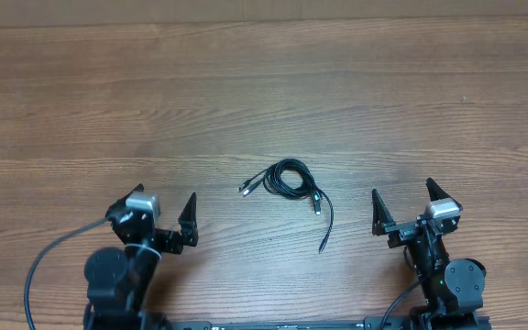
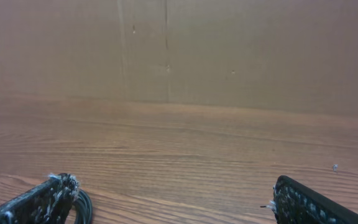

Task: Untangle cables
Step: 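Move the left gripper forward over the coiled black cable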

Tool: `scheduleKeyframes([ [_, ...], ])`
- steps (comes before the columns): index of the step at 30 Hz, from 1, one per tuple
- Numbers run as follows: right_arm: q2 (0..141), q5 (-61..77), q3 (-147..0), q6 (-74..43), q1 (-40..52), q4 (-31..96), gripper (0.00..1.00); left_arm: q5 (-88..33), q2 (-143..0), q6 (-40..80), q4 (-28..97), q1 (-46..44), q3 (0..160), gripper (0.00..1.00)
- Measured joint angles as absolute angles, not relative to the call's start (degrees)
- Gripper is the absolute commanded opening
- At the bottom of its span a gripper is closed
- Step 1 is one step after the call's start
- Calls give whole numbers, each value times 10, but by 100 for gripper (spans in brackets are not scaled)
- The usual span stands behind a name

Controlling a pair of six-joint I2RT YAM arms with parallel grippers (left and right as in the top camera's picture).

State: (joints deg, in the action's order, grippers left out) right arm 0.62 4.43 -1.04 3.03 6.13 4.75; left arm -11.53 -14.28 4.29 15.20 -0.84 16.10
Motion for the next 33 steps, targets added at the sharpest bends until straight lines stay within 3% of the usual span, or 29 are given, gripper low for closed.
scheduleKeyframes([
  [16, 6, 44, -10, 30, 62, 48, 100, -138, -369, 43, 217, -8, 327, 100],
  [33, 6, 44, -10, 30, 62, 48, 100, -157, -394, 88, 291, -9, 356, 100],
])
